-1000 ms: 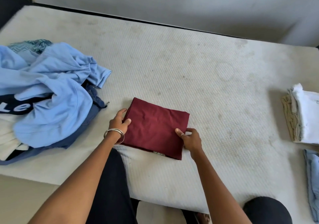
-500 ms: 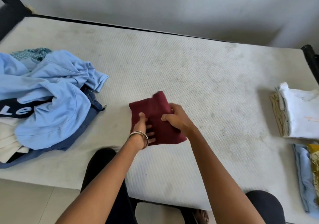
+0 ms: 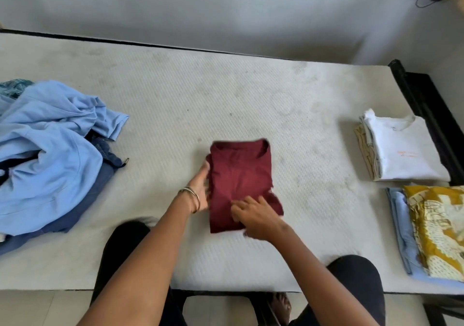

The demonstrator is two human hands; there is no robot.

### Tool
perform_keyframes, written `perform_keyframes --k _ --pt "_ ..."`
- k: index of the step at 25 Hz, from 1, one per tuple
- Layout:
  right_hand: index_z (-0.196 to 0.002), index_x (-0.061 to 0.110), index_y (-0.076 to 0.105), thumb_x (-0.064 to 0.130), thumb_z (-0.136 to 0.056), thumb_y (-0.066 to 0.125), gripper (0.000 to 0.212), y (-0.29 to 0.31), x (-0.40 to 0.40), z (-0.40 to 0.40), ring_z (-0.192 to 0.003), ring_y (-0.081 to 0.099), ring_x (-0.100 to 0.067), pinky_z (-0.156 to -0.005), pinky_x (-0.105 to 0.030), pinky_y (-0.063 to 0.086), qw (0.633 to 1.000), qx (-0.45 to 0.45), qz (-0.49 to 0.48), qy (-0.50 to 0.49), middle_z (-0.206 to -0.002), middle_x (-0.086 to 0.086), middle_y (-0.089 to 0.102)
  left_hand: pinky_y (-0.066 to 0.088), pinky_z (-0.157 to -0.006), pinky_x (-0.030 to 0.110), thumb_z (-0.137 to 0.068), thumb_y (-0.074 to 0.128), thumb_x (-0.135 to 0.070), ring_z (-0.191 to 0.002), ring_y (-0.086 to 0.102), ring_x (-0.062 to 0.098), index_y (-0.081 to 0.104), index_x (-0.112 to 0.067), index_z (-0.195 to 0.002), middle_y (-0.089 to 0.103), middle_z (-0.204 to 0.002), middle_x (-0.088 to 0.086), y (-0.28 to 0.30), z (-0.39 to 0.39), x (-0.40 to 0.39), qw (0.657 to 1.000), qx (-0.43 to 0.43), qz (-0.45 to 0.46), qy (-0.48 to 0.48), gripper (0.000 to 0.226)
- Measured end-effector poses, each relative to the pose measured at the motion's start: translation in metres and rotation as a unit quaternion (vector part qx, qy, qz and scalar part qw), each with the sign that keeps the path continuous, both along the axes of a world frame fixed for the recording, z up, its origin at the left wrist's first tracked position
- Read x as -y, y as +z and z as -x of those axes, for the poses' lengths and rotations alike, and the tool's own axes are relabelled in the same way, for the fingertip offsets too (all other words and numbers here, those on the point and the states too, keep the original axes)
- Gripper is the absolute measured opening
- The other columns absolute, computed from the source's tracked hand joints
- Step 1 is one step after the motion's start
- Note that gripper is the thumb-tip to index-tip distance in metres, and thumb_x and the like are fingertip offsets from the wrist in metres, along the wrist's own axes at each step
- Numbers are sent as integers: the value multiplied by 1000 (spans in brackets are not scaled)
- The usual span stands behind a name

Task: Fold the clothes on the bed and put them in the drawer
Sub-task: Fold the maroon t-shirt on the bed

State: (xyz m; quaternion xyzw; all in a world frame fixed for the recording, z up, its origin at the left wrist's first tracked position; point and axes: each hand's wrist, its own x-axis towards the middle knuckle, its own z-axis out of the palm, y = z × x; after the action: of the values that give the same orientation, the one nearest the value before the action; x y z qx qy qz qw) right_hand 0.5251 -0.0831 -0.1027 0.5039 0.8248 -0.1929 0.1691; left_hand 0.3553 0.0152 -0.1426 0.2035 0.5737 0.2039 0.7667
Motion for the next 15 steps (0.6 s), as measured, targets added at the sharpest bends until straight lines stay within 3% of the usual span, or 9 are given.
perform_keyframes --k 1,3,5,6,8,10,12,14,15 --pt "-123 18 52 26 -81 75 48 -18 11 -5 -132 39 -28 -100 -51 36 995 -6 98 -13 -153 -4 37 47 -89 41 -72 66 -70 -112 57 22 55 -24 -121 60 -125 2 -16 -1 15 998 -50 -14 -27 68" --pt "-119 21 60 33 -81 77 43 -36 20 -14 -131 43 -27 -102 -48 40 973 -120 163 -106 -146 -3 47 46 -98 39 -58 85 -58 -114 57 20 48 -28 -130 56 -133 3 -41 -2 42 981 -165 -80 -59 86" --pt "-109 17 67 28 -85 75 27 -45 17 -25 -107 61 -23 -91 -40 48 911 -283 83 -290 -114 -2 67 41 -107 38 -62 87 -42 -121 55 24 35 -21 -144 53 -137 5 -39 -10 51 960 -233 -129 -88 99" --pt "-107 15 67 25 -87 73 24 -48 13 -32 -99 63 -21 -88 -38 50 876 -294 23 -382 -107 -1 69 38 -109 37 -69 85 -33 -126 52 26 29 -17 -147 51 -140 8 -37 -16 50 946 -276 -139 -98 98" --pt "-117 11 61 24 -89 70 32 -58 8 -47 -103 62 -24 -90 -39 50 810 -250 -51 -527 -111 -7 67 37 -108 35 -77 79 -21 -128 49 30 26 -13 -148 48 -142 12 -33 -24 44 930 -326 -131 -106 89" --pt "-129 7 51 33 -91 68 49 -68 11 -53 -116 56 -31 -97 -45 46 753 -219 -20 -620 -123 -12 61 40 -103 34 -79 76 -17 -121 54 31 38 -11 -140 54 -133 12 -38 -26 43 933 -332 -111 -80 72" --pt "-130 12 47 41 -90 67 53 -81 17 -51 -116 53 -25 -101 -49 39 743 -194 34 -639 -121 0 59 46 -100 40 -80 72 -17 -110 61 32 56 -10 -121 63 -118 11 -45 -23 47 951 -296 -78 -50 44" --pt "-111 16 54 36 -89 69 34 -86 16 -49 -101 55 -20 -95 -43 40 727 -222 73 -646 -100 6 59 52 -92 48 -83 64 -8 -99 65 35 64 -10 -101 68 -107 17 -42 -22 49 975 -214 -48 -13 17" --pt "-96 14 59 30 -87 70 22 -85 15 -48 -90 58 -22 -85 -38 45 708 -264 82 -650 -88 4 61 54 -88 47 -85 58 -2 -93 65 34 64 -9 -99 68 -104 18 -39 -22 47 982 -185 -42 3 16"
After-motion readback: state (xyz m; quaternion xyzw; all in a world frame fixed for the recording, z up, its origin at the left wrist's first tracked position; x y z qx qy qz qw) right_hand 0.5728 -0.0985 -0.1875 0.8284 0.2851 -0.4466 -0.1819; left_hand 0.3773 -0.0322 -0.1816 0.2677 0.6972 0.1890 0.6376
